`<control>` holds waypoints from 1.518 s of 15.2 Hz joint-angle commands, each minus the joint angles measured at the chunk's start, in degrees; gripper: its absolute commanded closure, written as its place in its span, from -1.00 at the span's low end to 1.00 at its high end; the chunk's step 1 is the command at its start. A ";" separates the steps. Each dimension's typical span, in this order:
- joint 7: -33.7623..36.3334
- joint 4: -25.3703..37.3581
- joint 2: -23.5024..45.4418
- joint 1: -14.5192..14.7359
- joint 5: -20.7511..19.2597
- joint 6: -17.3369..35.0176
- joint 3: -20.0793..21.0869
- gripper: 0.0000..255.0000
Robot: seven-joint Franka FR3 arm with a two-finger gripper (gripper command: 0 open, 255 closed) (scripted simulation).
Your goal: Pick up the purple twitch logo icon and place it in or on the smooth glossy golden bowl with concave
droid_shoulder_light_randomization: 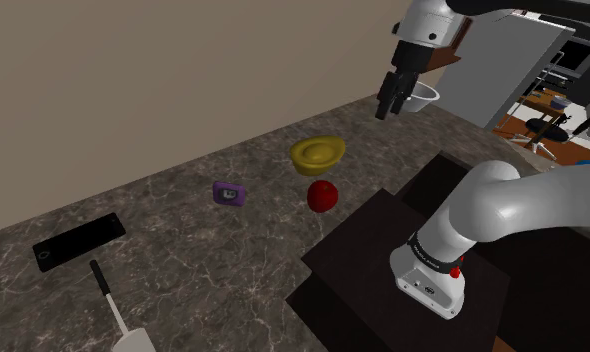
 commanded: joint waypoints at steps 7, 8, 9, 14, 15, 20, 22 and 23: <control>-1.67 3.10 13.01 3.06 0.62 8.37 2.98 -1.00; -1.92 3.86 15.24 3.50 0.65 9.59 3.49 -1.00; -2.14 4.68 17.48 3.94 0.64 10.74 3.98 -1.00; -2.98 9.75 28.75 5.90 0.10 15.65 6.49 -1.00; -3.09 10.94 31.01 6.25 -0.12 16.46 6.99 -1.00; -3.29 17.74 42.27 8.02 -1.83 19.53 9.37 -1.00; -3.23 20.85 46.76 8.80 -2.81 20.32 10.21 -1.00; -3.18 22.49 49.01 9.20 -3.34 20.62 10.61 -1.00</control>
